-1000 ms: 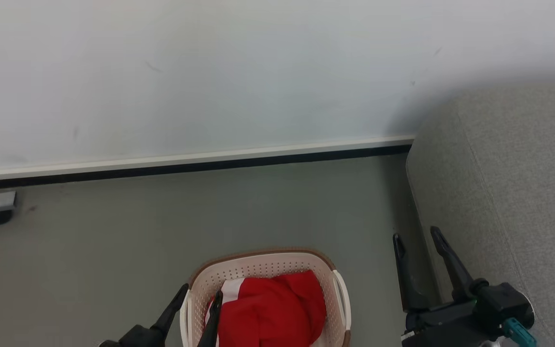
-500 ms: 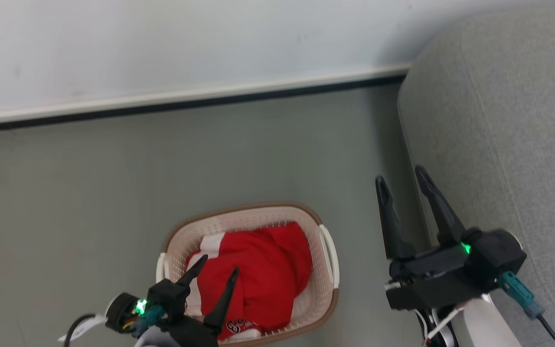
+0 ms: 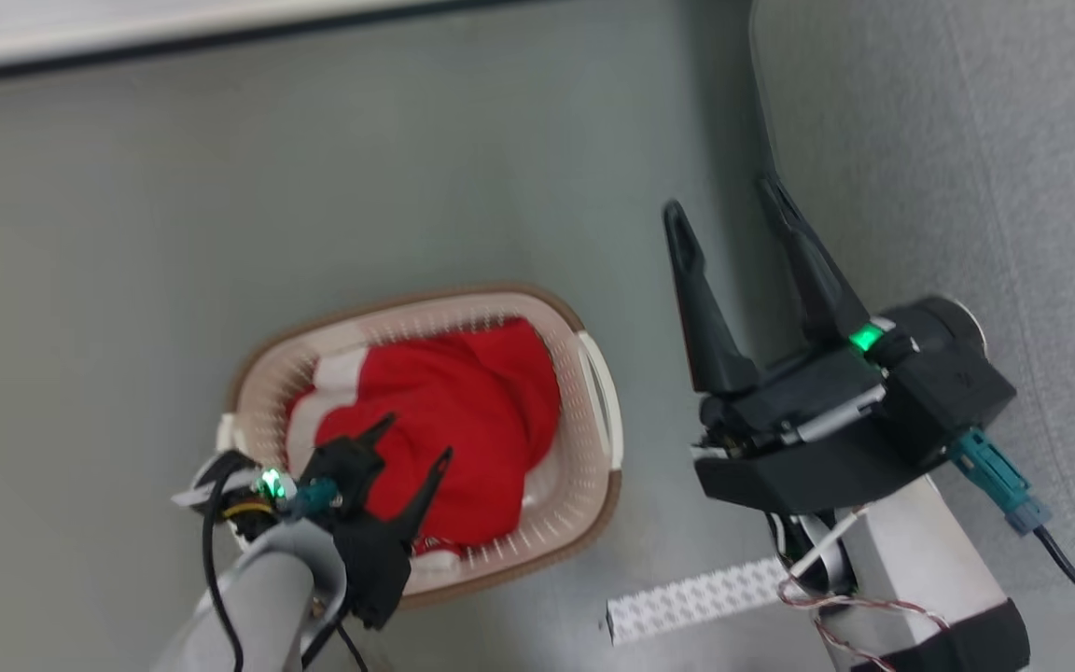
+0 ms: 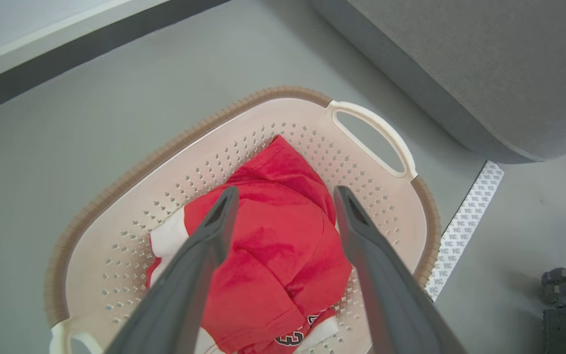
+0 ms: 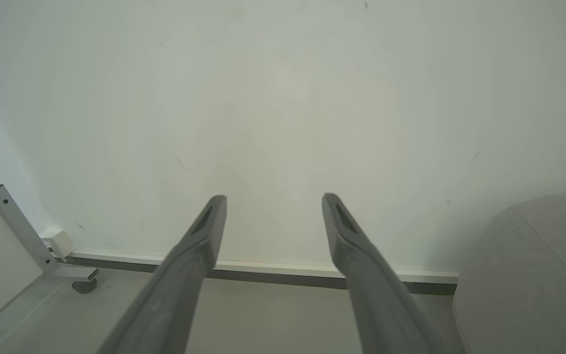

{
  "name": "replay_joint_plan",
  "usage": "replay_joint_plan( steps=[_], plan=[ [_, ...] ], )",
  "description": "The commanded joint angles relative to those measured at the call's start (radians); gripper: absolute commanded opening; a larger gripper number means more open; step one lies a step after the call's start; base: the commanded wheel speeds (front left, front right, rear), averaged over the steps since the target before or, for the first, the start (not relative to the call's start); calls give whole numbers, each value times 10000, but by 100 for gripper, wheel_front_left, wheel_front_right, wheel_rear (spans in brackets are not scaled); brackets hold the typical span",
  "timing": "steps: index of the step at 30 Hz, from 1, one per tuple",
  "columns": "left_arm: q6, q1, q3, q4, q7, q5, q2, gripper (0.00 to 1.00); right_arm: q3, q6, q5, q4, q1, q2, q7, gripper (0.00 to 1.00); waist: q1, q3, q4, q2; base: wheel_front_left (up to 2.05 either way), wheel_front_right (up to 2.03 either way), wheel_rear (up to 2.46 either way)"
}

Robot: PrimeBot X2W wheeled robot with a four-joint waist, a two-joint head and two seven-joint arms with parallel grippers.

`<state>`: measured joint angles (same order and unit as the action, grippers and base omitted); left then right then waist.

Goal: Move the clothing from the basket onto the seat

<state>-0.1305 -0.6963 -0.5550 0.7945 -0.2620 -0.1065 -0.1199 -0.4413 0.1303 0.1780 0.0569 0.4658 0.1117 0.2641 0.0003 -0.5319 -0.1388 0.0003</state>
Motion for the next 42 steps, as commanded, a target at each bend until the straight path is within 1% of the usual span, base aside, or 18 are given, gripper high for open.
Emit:
replay_joint_plan(
  steps=[1,4,9,12,16,24,27,32,39,40,41,42],
  plan=[
    [3,-128,-43,112,-41,-52,-89,100,-54,8,-23,73,158,-55,4,100,-3,-971,-458,-3,0,0,0],
    [2,-633,-456,711,-41,-191,-52,100,-161,8,-39,263,490,-124,4,100,-3,-1477,-506,-3,0,0,0],
    [2,-1526,-1332,1602,-41,-361,-183,100,-499,8,90,391,1042,-305,4,100,-3,-2246,-642,-3,0,0,0],
    [1,-1965,-1796,1823,-41,-327,-343,100,-574,8,342,454,1316,-434,5,100,-3,-2596,-792,-3,0,0,0],
    [1,-2301,-2306,2188,-41,-265,-530,100,-373,8,648,661,1485,-576,4,100,-3,-2901,-1019,-3,0,0,0],
    [1,-3118,-3518,2849,-41,-144,-787,100,-455,8,1050,1440,1731,-626,4,100,-3,-3608,-1546,-3,0,0,0],
    [1,-3441,-3764,3366,15,-51,-795,100,-569,8,1208,1576,1788,-626,4,100,-3,-3823,-1683,-3,0,0,0],
    [68,-3929,-3804,4205,439,-108,-542,100,-815,8,1534,1822,1852,-628,4,100,-3,-4161,-1863,-3,0,0,0],
    [80,-4252,-3955,4630,772,-156,-458,100,-912,8,1739,1892,1995,-623,4,100,-3,-4471,-2003,-3,0,0,0],
    [67,-4290,-4022,4656,801,-113,-448,46,-924,8,1756,1879,2004,-623,4,100,-3,-4493,-2009,-3,0,0,0],
    [60,-4330,-4061,4678,808,-102,-447,11,-944,8,1779,1863,2004,-623,4,100,-3,-4516,-2014,-3,0,0,0],
    [48,-4343,-4109,4729,820,-139,-441,0,-958,8,1802,1840,2004,-623,4,100,-3,-4543,-2020,-3,0,0,0]
  ],
)
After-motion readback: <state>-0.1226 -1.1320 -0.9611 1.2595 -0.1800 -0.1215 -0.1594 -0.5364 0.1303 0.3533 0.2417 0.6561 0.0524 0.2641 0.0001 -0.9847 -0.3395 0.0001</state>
